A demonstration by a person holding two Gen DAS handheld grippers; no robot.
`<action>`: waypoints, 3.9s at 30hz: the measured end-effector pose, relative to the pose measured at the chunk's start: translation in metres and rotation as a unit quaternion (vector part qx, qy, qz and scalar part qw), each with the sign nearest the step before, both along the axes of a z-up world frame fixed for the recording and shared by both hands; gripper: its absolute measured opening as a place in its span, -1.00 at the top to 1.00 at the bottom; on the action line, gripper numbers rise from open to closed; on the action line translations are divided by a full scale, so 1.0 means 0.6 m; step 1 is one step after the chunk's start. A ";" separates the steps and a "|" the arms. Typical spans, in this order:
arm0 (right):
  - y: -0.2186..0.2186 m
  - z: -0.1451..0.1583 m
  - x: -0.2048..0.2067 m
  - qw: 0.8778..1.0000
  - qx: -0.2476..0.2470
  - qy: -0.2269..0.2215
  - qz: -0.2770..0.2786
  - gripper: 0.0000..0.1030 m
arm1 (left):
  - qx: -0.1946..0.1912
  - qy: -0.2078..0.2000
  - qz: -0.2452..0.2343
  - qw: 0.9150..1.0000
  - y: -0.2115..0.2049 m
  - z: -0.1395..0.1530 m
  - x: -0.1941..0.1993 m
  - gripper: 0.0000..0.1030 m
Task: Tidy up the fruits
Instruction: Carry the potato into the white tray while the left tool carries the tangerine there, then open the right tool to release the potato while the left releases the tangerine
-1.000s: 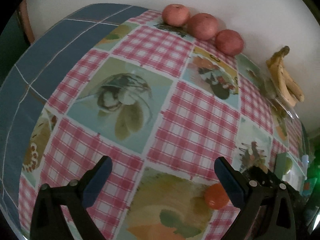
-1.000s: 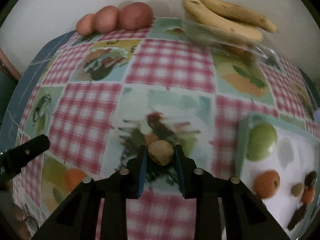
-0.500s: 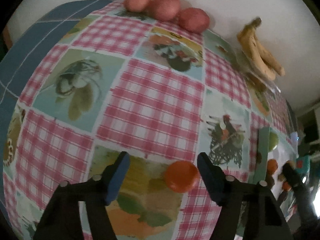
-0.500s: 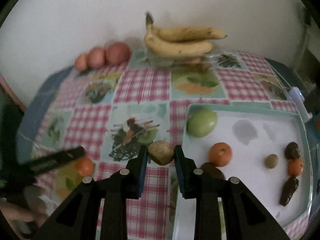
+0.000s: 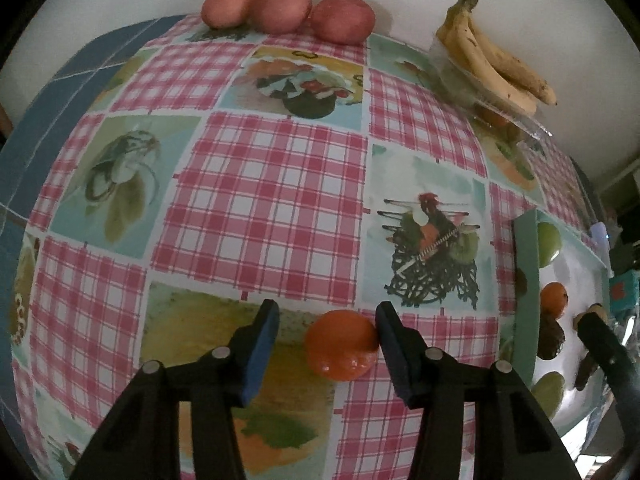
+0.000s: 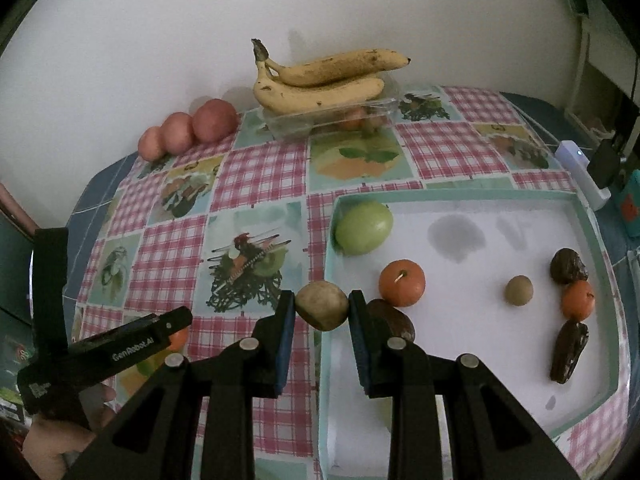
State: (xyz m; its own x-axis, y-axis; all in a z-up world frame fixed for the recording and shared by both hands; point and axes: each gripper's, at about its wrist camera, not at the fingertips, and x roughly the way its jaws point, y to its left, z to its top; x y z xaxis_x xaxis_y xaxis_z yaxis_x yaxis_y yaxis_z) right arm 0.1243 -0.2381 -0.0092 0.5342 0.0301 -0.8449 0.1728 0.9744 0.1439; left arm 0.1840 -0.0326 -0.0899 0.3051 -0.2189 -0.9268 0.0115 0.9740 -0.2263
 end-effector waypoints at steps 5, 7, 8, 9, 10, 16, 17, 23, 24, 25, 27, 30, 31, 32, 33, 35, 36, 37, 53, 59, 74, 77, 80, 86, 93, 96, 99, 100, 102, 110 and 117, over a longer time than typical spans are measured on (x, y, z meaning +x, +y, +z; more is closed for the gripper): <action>-0.006 0.000 0.000 1.000 0.005 0.000 0.000 0.46 | 0.037 -0.010 -0.013 0.999 -0.017 -0.003 -0.004 -0.01; -0.009 0.000 0.000 1.000 0.009 0.000 -0.003 0.46 | 0.048 -0.012 -0.014 0.999 -0.019 -0.004 -0.005 0.01; -0.012 -0.001 -0.001 1.000 0.011 0.001 -0.004 0.46 | 0.052 -0.014 -0.016 0.998 -0.021 -0.004 -0.006 0.01; -0.013 -0.001 -0.001 1.000 0.013 0.001 -0.006 0.46 | 0.055 -0.015 -0.016 0.998 -0.024 -0.005 -0.006 0.01; -0.015 -0.002 -0.001 1.000 0.015 0.001 -0.007 0.46 | 0.059 -0.018 -0.016 0.998 -0.026 -0.006 -0.006 0.03; -0.024 -0.006 -0.002 1.000 0.025 0.003 -0.012 0.46 | 0.048 -0.016 -0.006 0.999 -0.020 0.000 -0.008 0.27; -0.025 -0.007 -0.003 1.000 0.026 0.003 -0.013 0.46 | 0.039 -0.014 -0.003 0.999 -0.016 0.001 -0.009 0.27; -0.041 -0.008 -0.006 0.999 0.033 0.005 -0.023 0.46 | 0.007 -0.018 0.012 1.000 -0.001 0.022 -0.015 0.28; -0.045 -0.008 -0.007 0.999 0.032 0.006 -0.026 0.46 | -0.003 -0.021 0.012 1.000 -0.001 0.027 -0.016 0.28; -0.050 -0.008 -0.007 0.999 0.032 0.006 -0.029 0.46 | -0.011 -0.025 0.011 1.000 -0.004 0.035 -0.018 0.28; -0.066 -0.009 -0.009 0.999 0.028 0.010 -0.037 0.46 | -0.025 -0.033 0.005 0.999 -0.013 0.050 -0.020 0.28; -0.100 -0.009 -0.015 0.998 0.015 0.015 -0.057 0.46 | -0.049 -0.048 -0.013 0.998 -0.036 0.077 -0.028 0.28; -0.112 -0.009 -0.018 0.998 0.011 0.017 -0.065 0.46 | -0.055 -0.051 -0.019 0.997 -0.044 0.085 -0.029 0.28; -0.124 -0.011 -0.022 0.997 0.008 0.019 -0.074 0.46 | -0.064 -0.056 -0.029 0.996 -0.056 0.096 -0.032 0.28; -0.136 -0.012 -0.025 0.996 0.007 0.023 -0.082 0.46 | -0.069 -0.060 -0.037 0.995 -0.069 0.104 -0.034 0.28; -0.162 -0.014 -0.034 0.995 0.009 0.028 -0.099 0.46 | -0.082 -0.070 -0.064 0.992 -0.100 0.124 -0.040 0.28; -0.173 -0.013 -0.038 0.994 0.010 0.030 -0.106 0.46 | -0.087 -0.075 -0.081 0.990 -0.120 0.132 -0.047 0.28; -0.183 -0.013 -0.043 0.993 0.010 0.030 -0.113 0.46 | -0.091 -0.077 -0.094 0.988 -0.134 0.135 -0.049 0.28; -0.249 -0.041 -0.096 0.986 0.032 0.065 -0.148 0.46 | -0.083 -0.073 -0.214 0.971 -0.293 0.089 -0.091 0.28; -0.255 -0.053 -0.111 0.986 0.032 0.082 -0.142 0.46 | -0.065 -0.082 -0.208 0.972 -0.311 0.078 -0.077 0.28; -0.263 -0.084 -0.127 0.982 0.026 0.121 -0.140 0.46 | -0.071 -0.074 -0.159 0.982 -0.281 0.052 -0.011 0.28; -0.260 -0.083 -0.123 0.983 0.018 0.123 -0.136 0.46 | -0.057 -0.078 -0.160 0.982 -0.290 0.044 -0.008 0.28; -0.257 -0.087 -0.113 0.983 0.011 0.124 -0.132 0.46 | -0.058 -0.073 -0.152 0.984 -0.289 0.042 -0.002 0.28; -0.255 -0.088 -0.109 0.984 0.002 0.124 -0.129 0.45 | -0.074 -0.068 -0.140 0.985 -0.283 0.040 0.002 0.26; -0.257 -0.088 -0.106 0.984 0.005 0.121 -0.133 0.45 | -0.080 -0.060 -0.145 0.984 -0.282 0.041 -0.002 0.24; -0.257 -0.087 -0.106 0.984 0.003 0.120 -0.134 0.45 | -0.088 -0.053 -0.142 0.984 -0.277 0.041 -0.004 0.24; -0.255 -0.087 -0.107 0.984 0.002 0.120 -0.134 0.45 | -0.091 -0.050 -0.142 0.984 -0.274 0.042 -0.009 0.24; -0.255 -0.086 -0.108 0.984 0.002 0.119 -0.134 0.45 | -0.091 -0.050 -0.142 0.984 -0.274 0.041 -0.011 0.23; -0.255 -0.087 -0.106 0.984 0.000 0.119 -0.134 0.45 | -0.094 -0.048 -0.140 0.985 -0.271 0.042 -0.014 0.23; -0.253 -0.087 -0.107 0.984 -0.004 0.117 -0.135 0.45 | -0.095 -0.047 -0.139 0.985 -0.270 0.042 -0.018 0.22; -0.253 -0.087 -0.107 0.984 -0.007 0.117 -0.134 0.45 | -0.095 -0.046 -0.139 0.985 -0.267 0.052 -0.023 0.17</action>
State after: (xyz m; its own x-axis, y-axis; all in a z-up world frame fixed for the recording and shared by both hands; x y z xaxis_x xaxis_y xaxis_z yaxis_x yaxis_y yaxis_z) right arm 0.0599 -0.3896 -0.0615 0.3118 -0.0983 -0.9450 0.4500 0.8913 0.0558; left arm 0.1703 -0.1928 -0.0585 0.2893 -0.4729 -0.8323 0.3002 0.8704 -0.3902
